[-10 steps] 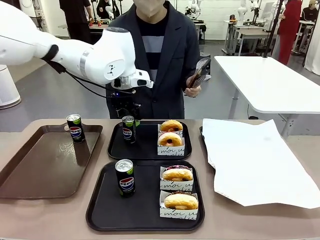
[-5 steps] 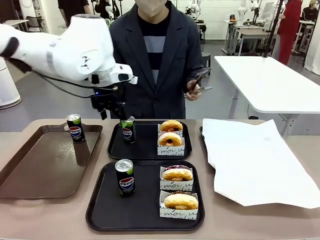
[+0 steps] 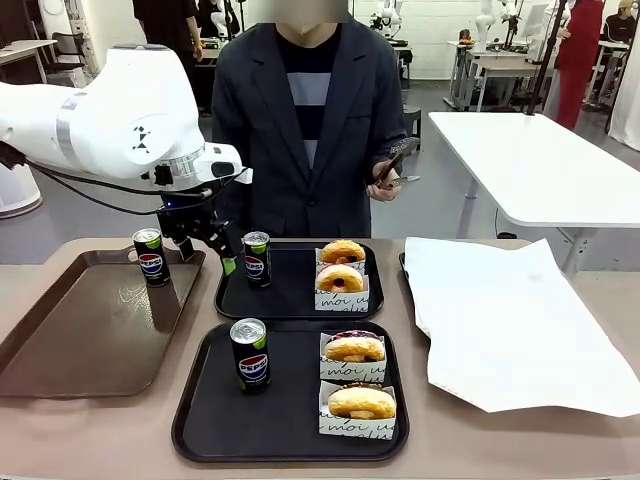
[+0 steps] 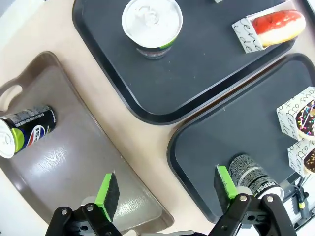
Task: Set up donuts and drinks on trays.
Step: Pick up one Pepsi coke from the Handle tray and place it on the Flat Tray without a Pepsi coke.
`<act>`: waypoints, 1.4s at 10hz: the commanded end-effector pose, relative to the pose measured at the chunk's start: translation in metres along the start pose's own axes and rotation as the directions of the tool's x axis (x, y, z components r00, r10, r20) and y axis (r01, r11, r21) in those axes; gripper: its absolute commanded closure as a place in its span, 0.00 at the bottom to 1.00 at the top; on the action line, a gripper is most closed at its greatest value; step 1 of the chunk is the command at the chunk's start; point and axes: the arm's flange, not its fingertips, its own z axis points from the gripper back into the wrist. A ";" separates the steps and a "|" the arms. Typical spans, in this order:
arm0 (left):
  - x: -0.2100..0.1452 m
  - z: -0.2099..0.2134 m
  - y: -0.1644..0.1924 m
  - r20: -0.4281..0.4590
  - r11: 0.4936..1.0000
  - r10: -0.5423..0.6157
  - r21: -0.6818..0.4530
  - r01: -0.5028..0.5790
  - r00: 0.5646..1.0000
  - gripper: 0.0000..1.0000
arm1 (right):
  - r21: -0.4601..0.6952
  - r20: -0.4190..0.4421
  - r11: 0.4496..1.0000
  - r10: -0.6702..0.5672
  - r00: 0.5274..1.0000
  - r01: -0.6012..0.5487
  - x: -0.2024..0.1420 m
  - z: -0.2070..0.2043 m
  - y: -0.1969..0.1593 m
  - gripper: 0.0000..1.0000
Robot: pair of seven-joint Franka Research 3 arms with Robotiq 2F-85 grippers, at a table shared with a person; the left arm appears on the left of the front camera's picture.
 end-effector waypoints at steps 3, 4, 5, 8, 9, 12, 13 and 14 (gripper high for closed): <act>-0.050 0.053 0.061 0.160 0.958 0.214 -0.229 -0.174 0.964 0.00 | 0.019 0.007 1.000 0.013 1.000 -0.014 0.001 0.000 -0.001 0.00; -0.075 0.073 0.091 0.203 0.912 0.307 -0.341 -0.227 0.930 0.00 | 0.019 0.007 1.000 0.013 1.000 -0.014 0.001 0.000 -0.001 0.00; -0.096 0.084 0.115 0.185 0.864 0.357 -0.438 -0.248 0.916 0.00 | 0.019 0.007 1.000 0.013 1.000 -0.014 0.001 0.000 -0.001 0.00; -0.146 0.095 0.196 0.099 0.674 0.439 -0.693 -0.254 0.893 0.00 | 0.019 0.007 1.000 0.013 1.000 -0.014 0.001 0.000 -0.001 0.00; -0.160 0.085 0.221 0.045 0.612 0.426 -0.749 -0.251 0.904 0.00 | 0.019 0.007 1.000 0.013 1.000 -0.014 0.001 0.000 -0.001 0.00; -0.198 0.050 0.276 -0.009 0.482 0.389 -0.850 -0.213 0.921 0.00 | 0.019 0.007 1.000 0.013 1.000 -0.014 0.001 0.000 -0.001 0.00; -0.209 0.038 0.283 0.036 0.442 0.395 -0.884 -0.155 0.918 0.00 | 0.019 0.007 1.000 0.013 1.000 -0.014 0.001 0.000 -0.001 0.00; -0.219 0.026 0.292 0.062 0.405 0.421 -0.906 -0.126 0.905 0.00 | 0.019 0.007 1.000 0.013 1.000 -0.014 0.001 0.000 -0.001 0.00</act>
